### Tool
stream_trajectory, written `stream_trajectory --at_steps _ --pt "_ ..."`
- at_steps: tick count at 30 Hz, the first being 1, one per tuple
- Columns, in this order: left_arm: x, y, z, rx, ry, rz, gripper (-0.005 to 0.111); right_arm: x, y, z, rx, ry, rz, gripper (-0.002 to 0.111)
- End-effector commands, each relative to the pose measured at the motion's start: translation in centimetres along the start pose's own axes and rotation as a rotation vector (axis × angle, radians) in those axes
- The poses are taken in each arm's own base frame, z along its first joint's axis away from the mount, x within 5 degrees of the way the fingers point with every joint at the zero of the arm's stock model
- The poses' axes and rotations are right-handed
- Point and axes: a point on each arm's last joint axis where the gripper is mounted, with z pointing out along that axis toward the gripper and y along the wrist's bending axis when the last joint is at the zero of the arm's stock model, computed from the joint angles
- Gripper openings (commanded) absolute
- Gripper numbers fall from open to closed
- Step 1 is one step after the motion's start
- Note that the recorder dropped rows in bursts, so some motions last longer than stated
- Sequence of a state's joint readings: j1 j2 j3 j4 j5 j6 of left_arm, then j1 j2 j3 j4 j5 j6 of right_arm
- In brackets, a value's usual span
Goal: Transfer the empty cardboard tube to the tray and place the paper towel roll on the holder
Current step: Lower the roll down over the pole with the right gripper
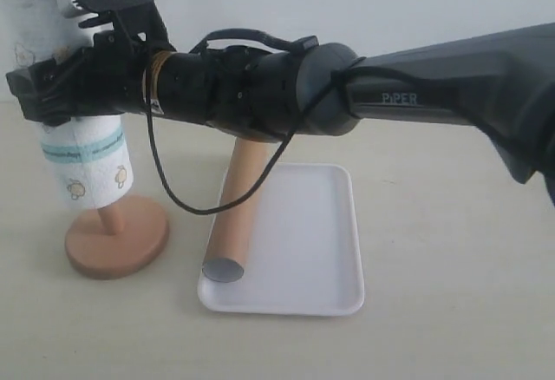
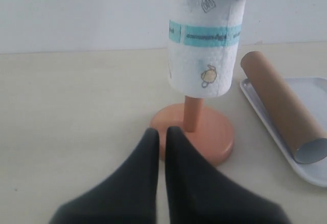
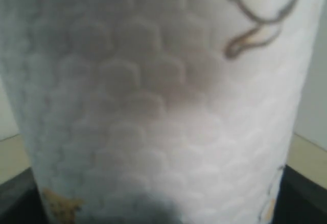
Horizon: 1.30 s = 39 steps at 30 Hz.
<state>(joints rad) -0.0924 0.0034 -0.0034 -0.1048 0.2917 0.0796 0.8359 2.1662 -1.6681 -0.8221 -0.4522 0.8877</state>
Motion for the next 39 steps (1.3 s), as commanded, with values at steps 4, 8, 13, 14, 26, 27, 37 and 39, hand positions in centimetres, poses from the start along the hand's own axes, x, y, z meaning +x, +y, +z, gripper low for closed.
stream_trajectory --at_steps 4,8,13,14,26,27,37,39 --pt "0.1 0.0 0.0 -0.002 0.001 -0.002 0.004 1.6 0.1 -0.6 -0.006 0.01 0.004 0.018" --pt "0.1 0.0 0.0 -0.002 0.001 -0.002 0.004 2.5 -0.2 -0.9 0.02 0.019 0.016 0.022" --pt "0.1 0.0 0.0 -0.002 0.001 -0.002 0.004 2.6 -0.3 -0.9 0.037 0.036 0.017 0.052" --pt "0.1 0.0 0.0 -0.002 0.001 -0.002 0.004 2.6 -0.3 -0.9 0.038 0.037 0.017 0.055" --pt "0.1 0.0 0.0 -0.002 0.001 -0.002 0.004 3.2 -0.7 -1.0 0.081 0.098 0.005 0.056" --pt "0.1 0.0 0.0 -0.002 0.001 -0.002 0.004 3.3 -0.8 -1.0 0.087 0.104 0.007 0.056" --pt "0.1 0.0 0.0 -0.002 0.001 -0.002 0.004 3.6 -1.0 -1.0 0.121 0.138 0.027 0.08" --pt "0.1 0.0 0.0 -0.002 0.001 -0.002 0.004 3.6 -1.1 -1.0 0.128 0.142 0.047 0.087"
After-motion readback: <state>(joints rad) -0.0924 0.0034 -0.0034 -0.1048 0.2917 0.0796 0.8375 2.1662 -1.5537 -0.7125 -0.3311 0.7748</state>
